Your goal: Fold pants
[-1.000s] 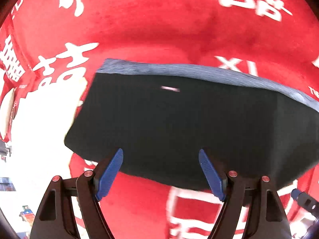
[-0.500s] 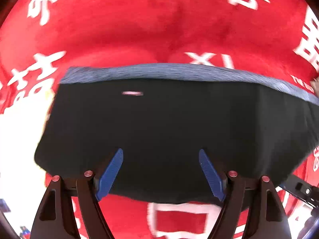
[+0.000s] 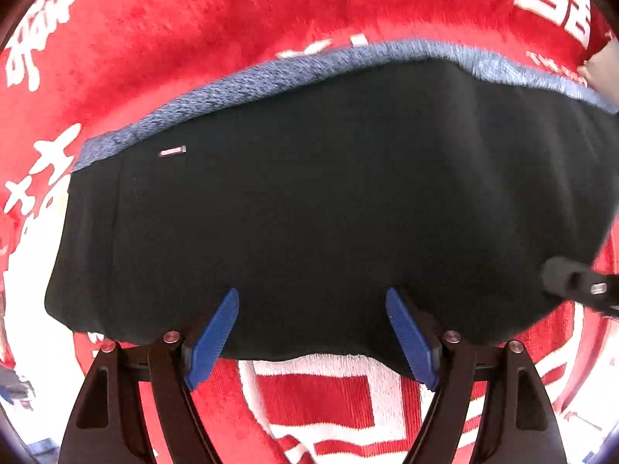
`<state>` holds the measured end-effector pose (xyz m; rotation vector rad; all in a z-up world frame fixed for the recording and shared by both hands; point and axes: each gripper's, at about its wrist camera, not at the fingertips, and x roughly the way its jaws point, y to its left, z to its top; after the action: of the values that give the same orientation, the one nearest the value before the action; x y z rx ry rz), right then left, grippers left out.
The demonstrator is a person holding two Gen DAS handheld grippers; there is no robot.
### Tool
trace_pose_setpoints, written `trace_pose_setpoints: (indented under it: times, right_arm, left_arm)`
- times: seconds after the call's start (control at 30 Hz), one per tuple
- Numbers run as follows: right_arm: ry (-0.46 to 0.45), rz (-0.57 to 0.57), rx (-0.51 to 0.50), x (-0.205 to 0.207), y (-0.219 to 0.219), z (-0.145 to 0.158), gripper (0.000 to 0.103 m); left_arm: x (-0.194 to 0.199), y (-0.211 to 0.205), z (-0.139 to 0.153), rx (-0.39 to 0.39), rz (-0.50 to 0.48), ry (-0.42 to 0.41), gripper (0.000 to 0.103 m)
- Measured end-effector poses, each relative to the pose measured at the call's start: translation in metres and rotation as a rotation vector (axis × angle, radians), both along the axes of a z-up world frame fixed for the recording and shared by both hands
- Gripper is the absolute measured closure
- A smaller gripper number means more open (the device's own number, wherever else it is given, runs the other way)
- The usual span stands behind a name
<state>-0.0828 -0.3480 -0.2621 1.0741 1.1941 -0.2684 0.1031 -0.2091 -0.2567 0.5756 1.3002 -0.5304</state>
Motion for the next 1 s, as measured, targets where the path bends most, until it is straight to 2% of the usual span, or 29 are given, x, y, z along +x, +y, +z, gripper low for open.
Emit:
trace_pose_setpoints:
  times: [0.1,0.17,0.23,0.33,0.37,0.43,0.53,0.63,0.7,0.73,0.77,0.83,0.97,1.0]
  right_arm:
    - [0.000,-0.020,0.016,-0.006,-0.002,-0.010,0.094]
    - [0.010,0.003,0.019,-0.008,-0.003,-0.004,0.082]
    - [0.059,0.027,0.008,-0.014,-0.006,0.006,0.073]
    - [0.036,0.101,-0.096,-0.016,-0.011,0.040,0.073]
    - [0.012,0.150,-0.168,-0.008,-0.012,0.056,0.073]
    - [-0.014,0.204,-0.233,0.011,-0.015,0.067,0.073]
    - [-0.023,0.250,-0.300,0.059,-0.023,0.059,0.073]
    - [0.005,0.292,-0.328,0.105,-0.028,0.033,0.073]
    - [0.041,0.304,-0.339,0.129,-0.031,0.013,0.073]
    - [0.057,0.308,-0.354,0.136,-0.032,0.005,0.073]
    - [0.040,0.306,-0.390,0.144,-0.034,0.002,0.075]
    - [0.026,0.320,-0.461,0.155,-0.035,0.002,0.075]
    - [0.038,0.280,-0.398,0.160,-0.054,0.006,0.075]
    - [0.045,0.277,-0.419,0.156,-0.057,0.011,0.075]
  left_arm:
    - [-0.002,0.000,0.002,-0.004,-0.016,-0.023,0.023]
    - [0.002,0.000,0.006,-0.002,-0.021,-0.009,0.023]
    - [0.010,0.011,0.016,-0.016,0.006,-0.021,0.023]
    - [0.046,0.024,0.034,-0.060,0.068,-0.069,0.023]
    - [0.063,0.028,0.036,-0.057,0.095,-0.087,0.023]
    - [0.094,0.034,0.035,-0.041,0.143,-0.115,0.023]
    - [0.137,0.039,0.027,-0.011,0.198,-0.173,0.023]
    - [0.166,0.049,0.009,0.049,0.244,-0.212,0.023]
    - [0.173,0.060,-0.005,0.071,0.274,-0.206,0.021]
    - [0.171,0.069,-0.007,0.058,0.289,-0.208,0.010]
    - [0.173,0.075,-0.009,0.051,0.304,-0.222,0.007]
    - [0.175,0.084,-0.013,0.019,0.339,-0.194,0.006]
    - [0.181,0.087,-0.017,0.015,0.350,-0.176,0.004]
    - [0.181,0.087,-0.016,0.019,0.347,-0.177,0.004]
